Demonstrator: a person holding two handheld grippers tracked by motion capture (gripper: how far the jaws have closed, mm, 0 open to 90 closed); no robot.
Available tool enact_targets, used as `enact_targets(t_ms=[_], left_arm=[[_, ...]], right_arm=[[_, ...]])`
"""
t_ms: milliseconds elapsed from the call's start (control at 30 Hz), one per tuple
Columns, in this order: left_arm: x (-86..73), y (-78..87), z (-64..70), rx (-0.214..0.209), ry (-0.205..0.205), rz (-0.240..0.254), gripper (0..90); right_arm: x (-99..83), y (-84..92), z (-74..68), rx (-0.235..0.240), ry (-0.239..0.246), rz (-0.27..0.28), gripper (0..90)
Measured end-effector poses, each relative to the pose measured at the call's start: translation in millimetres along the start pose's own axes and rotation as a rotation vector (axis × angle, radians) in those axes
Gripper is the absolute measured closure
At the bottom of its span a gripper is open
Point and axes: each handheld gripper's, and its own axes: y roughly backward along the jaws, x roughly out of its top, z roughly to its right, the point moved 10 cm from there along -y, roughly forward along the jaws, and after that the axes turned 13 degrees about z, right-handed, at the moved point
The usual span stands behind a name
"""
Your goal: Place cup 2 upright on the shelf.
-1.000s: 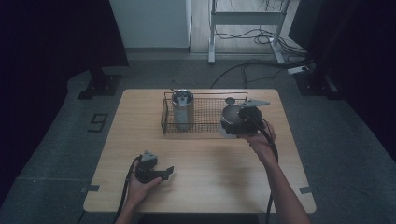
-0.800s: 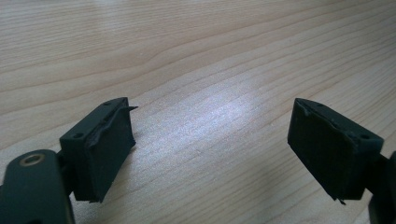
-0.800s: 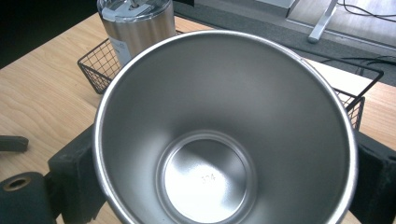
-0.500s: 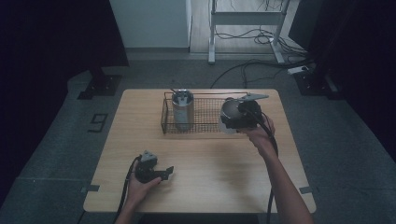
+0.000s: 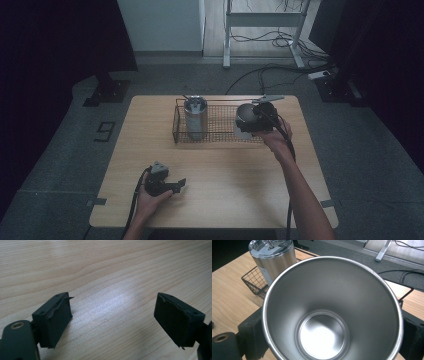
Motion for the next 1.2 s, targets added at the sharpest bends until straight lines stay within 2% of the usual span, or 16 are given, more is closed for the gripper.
enact_targets(t_ms=[800,1200], left_arm=[[-0.9,-0.2,0.9,-0.004,-0.002,-0.002,14.4],[-1.4,-0.4,1.4,-0.004,-0.008,-0.005,14.5]], right_arm=[[13.4,-23.3,14.8,-0.02,0.009,-0.002,6.9],[6.0,-42.9,28.8,-0.037,0.005,-0.043,6.8]])
